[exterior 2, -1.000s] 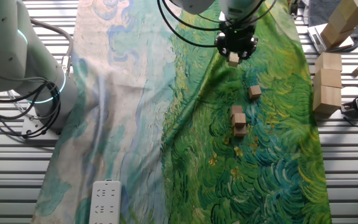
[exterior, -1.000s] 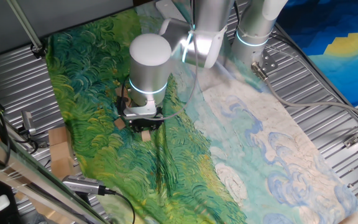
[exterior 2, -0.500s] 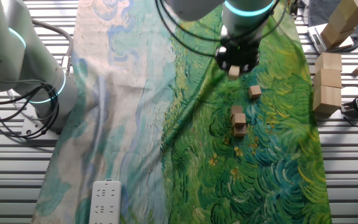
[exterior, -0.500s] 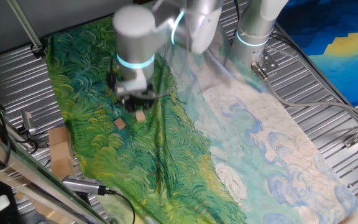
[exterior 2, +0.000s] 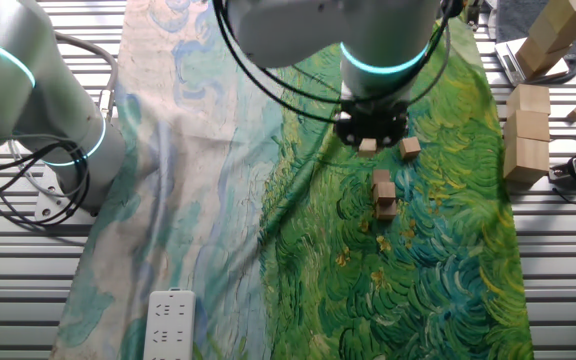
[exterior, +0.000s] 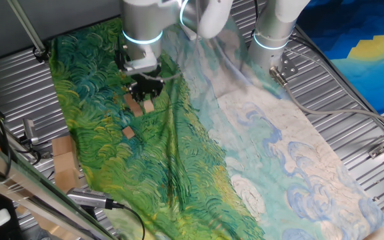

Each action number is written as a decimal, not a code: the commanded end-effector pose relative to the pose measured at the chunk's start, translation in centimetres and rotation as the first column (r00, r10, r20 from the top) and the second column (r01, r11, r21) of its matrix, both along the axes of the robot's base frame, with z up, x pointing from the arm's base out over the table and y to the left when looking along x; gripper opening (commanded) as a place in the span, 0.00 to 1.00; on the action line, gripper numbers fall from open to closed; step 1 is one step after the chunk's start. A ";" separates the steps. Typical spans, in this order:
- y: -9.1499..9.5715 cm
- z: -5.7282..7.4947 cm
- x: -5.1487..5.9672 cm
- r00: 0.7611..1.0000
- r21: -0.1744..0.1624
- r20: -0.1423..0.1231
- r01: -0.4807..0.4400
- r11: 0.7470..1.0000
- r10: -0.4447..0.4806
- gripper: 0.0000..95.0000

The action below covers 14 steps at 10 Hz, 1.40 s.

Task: Stack the blocks into a pyramid shape

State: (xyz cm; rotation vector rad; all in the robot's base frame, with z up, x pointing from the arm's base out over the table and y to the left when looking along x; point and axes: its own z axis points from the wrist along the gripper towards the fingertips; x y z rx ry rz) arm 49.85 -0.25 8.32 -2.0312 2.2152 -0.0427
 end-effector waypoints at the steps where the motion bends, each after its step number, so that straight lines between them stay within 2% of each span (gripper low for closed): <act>1: -0.2 -0.5 0.3 1.000 -0.008 0.015 0.009 1.000 -0.009 0.00; 2: -0.3 -0.7 0.3 1.000 -0.011 0.025 0.002 1.000 -0.002 0.00; 4: -0.7 -0.8 0.8 1.000 0.000 0.027 0.002 1.000 -0.002 0.00; 9: -0.5 -0.8 1.6 0.999 -0.001 0.033 0.007 1.000 -0.007 0.00; 14: -0.9 -0.9 1.6 0.999 0.002 0.037 0.001 1.000 -0.002 0.00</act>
